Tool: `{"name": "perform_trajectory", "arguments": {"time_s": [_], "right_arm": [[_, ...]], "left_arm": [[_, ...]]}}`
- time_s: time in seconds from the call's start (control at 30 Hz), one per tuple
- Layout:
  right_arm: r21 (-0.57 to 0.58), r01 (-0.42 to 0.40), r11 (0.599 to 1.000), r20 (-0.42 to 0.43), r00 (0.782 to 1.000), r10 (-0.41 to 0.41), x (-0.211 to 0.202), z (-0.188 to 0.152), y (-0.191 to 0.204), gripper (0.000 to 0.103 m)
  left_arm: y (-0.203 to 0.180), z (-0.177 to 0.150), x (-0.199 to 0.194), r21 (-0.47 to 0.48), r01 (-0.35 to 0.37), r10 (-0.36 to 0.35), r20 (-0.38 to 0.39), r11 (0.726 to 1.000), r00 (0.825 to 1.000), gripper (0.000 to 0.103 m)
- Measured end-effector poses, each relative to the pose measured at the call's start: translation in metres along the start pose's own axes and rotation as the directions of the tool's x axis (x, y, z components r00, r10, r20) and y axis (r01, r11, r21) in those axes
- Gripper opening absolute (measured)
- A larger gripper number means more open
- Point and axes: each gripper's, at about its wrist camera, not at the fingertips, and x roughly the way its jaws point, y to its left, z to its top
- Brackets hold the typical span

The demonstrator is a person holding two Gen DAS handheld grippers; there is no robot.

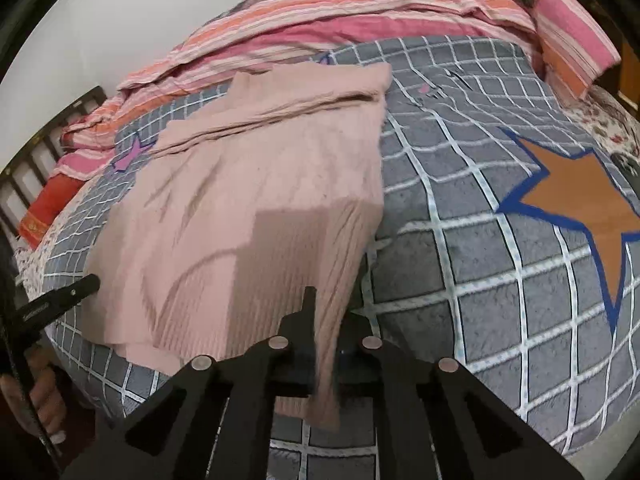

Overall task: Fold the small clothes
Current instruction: 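Grasp the sweater hem with the left gripper while the right gripper grasps it too, then lift the hem and fold it toward the collar with both grippers, then release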

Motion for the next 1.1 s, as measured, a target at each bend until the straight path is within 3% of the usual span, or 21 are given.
{"name": "perform_trajectory", "arguments": {"time_s": [0.07,0.13,0.27,0.37,0.43,0.6,0.77,0.83,0.9,0.97,1.0,1.1], "right_arm": [[-0.005,-0.001,1.0,0.045,0.999,0.001,-0.01,0.0,-0.004,0.004],[0.036,-0.031,0.999,0.065,0.997,0.029,-0.019,-0.001,-0.018,0.004],[0.059,-0.031,0.998,0.028,0.999,0.03,-0.012,-0.005,-0.029,0.005],[0.065,-0.025,0.998,0.016,1.0,0.024,-0.007,-0.005,-0.027,0.01],[0.074,-0.033,0.997,0.019,0.999,0.032,-0.006,-0.004,-0.025,0.021],[0.038,-0.007,0.999,0.027,1.0,0.006,-0.001,-0.004,-0.016,0.026],[0.044,-0.021,0.999,0.012,1.0,0.021,-0.004,-0.01,-0.017,0.026],[0.044,-0.034,0.998,0.008,0.999,0.034,-0.006,-0.014,-0.017,0.027],[0.074,-0.05,0.996,-0.003,0.999,0.05,-0.003,-0.014,-0.018,0.027],[0.097,-0.054,0.994,-0.01,0.998,0.056,0.0,-0.013,-0.019,0.018],[0.1,-0.07,0.993,-0.007,0.997,0.071,0.0,-0.012,-0.019,0.005],[0.113,-0.094,0.989,0.005,0.996,0.094,-0.008,-0.01,-0.022,0.005]], "left_arm": [[0.006,0.001,-0.014,0.008,0.02,-0.021,0.065,1.0,0.998,0.006],[0.012,0.002,-0.019,0.023,0.034,-0.035,0.043,0.999,0.998,0.007],[0.016,0.0,-0.01,0.001,0.052,-0.052,-0.003,0.999,0.999,0.007],[0.01,-0.005,-0.001,0.008,0.036,-0.036,-0.051,0.999,0.998,0.014],[0.007,-0.009,-0.001,0.016,0.046,-0.045,-0.041,0.999,0.998,0.022],[0.003,-0.018,-0.001,0.028,0.042,-0.041,-0.026,0.999,0.999,0.024],[0.006,-0.022,-0.003,-0.003,0.063,-0.063,-0.033,0.998,0.997,0.022],[0.008,-0.022,-0.001,-0.024,0.085,-0.087,-0.053,0.996,0.995,0.009],[0.009,-0.023,0.001,-0.048,0.102,-0.105,-0.062,0.994,0.993,0.007],[0.008,-0.022,0.0,-0.056,0.105,-0.108,-0.06,0.993,0.992,0.007],[0.009,-0.021,-0.002,-0.064,0.112,-0.115,-0.055,0.992,0.992,0.006],[0.016,-0.018,-0.017,-0.11,0.165,-0.168,-0.017,0.98,0.986,0.006]]}}
